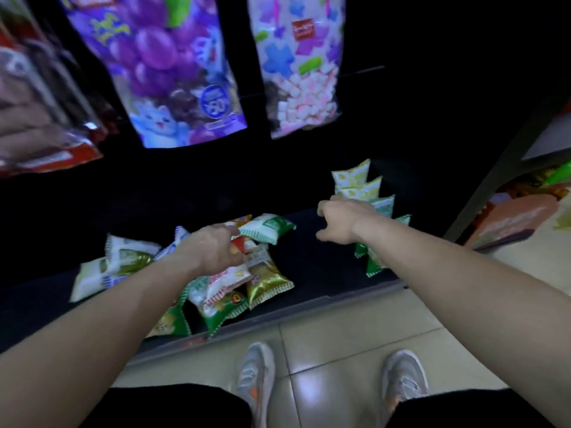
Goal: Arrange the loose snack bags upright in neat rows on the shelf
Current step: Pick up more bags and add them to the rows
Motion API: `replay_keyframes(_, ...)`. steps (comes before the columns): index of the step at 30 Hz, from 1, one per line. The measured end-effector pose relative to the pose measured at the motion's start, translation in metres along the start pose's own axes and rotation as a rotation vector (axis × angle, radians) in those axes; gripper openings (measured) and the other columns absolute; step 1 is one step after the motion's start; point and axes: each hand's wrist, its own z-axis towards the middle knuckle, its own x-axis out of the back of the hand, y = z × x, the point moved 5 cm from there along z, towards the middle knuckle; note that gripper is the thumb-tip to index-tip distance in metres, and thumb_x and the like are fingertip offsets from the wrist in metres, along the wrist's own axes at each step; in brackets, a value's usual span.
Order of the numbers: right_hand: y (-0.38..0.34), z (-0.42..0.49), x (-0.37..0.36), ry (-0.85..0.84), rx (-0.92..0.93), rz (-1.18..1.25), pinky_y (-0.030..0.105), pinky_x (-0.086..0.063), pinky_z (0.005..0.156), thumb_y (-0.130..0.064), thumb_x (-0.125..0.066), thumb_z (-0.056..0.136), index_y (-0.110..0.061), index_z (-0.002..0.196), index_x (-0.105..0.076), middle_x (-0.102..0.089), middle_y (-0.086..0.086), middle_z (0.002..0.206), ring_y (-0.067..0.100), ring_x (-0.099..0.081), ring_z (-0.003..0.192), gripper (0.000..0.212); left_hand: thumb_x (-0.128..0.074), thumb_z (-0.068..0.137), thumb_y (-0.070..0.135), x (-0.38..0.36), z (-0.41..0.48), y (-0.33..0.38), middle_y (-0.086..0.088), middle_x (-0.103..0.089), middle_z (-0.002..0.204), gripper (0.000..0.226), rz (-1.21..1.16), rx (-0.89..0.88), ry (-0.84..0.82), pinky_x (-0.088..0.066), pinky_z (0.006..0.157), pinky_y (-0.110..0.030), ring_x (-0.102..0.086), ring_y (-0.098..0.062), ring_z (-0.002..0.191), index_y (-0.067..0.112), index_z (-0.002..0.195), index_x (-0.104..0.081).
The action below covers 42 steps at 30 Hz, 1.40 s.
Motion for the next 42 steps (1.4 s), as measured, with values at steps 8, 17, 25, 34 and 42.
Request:
replay_keyframes(8,-0.083,0.073,-0.130,-0.179,-0.029,0.195,0.040,-0.051,0.087,-0.058,-0.054,0.090,-0.019,0.136,-0.048,-0.052,0.008,0.132,0.029,-0.056,0.114,0.061,-0.064,0.088,0.051,-0.065,0.011,-0.080,-0.007,-0.046,0.145,0.075,-0.114,0.043,-0.075,-0.044,0.100,-0.038,-0.046,-0.026,0.129,0.022,0.150,-0.033)
replay_keyframes(17,-0.111,0.126,-0.247,-0.338,-0.242,0.505,0.043,-0.051,0.090,-0.068,-0.063,0.082,-0.013,0.136,-0.037,-0.055,0.012,0.131,0.031,-0.058,0.114,0.081,-0.063,0.089,0.048,-0.102,0.040,-0.094,-0.005,-0.040,0.150,0.077,-0.257,0.028,-0.101,-0.039,0.107,-0.036,-0.041,-0.024,0.133,0.025,0.153,-0.026)
replay_keyframes(25,-0.085,0.122,-0.235,-0.366,-0.208,0.596,0.030,-0.053,0.075,-0.071,-0.083,0.054,-0.021,0.102,-0.064,-0.068,0.000,0.104,0.016,-0.065,0.090,0.072,-0.062,0.090,0.048,-0.102,0.038,-0.086,-0.007,-0.034,0.154,0.078,-0.247,0.015,-0.141,-0.035,0.108,-0.034,-0.039,-0.026,0.136,0.022,0.153,-0.025)
replay_keyframes(34,-0.025,0.073,-0.138,-0.313,-0.095,0.196,0.036,-0.053,0.083,-0.058,-0.089,0.053,-0.026,0.123,-0.050,-0.065,-0.001,0.111,0.021,-0.061,0.098,0.086,-0.065,0.088,0.050,-0.068,0.037,-0.049,-0.009,-0.035,0.152,0.084,-0.220,-0.041,-0.079,-0.039,0.107,-0.039,-0.039,-0.027,0.136,0.020,0.154,-0.023)
replay_keyframes(42,-0.027,0.006,-0.019,-0.176,0.098,0.043,0.038,-0.050,0.077,-0.067,-0.087,0.047,-0.037,0.137,-0.040,-0.056,-0.010,0.110,0.018,-0.054,0.099,0.106,-0.075,0.064,0.069,0.004,0.027,0.024,0.007,-0.040,0.148,0.101,-0.228,-0.290,0.177,-0.033,0.110,-0.041,-0.032,-0.018,0.137,0.033,0.148,-0.033)
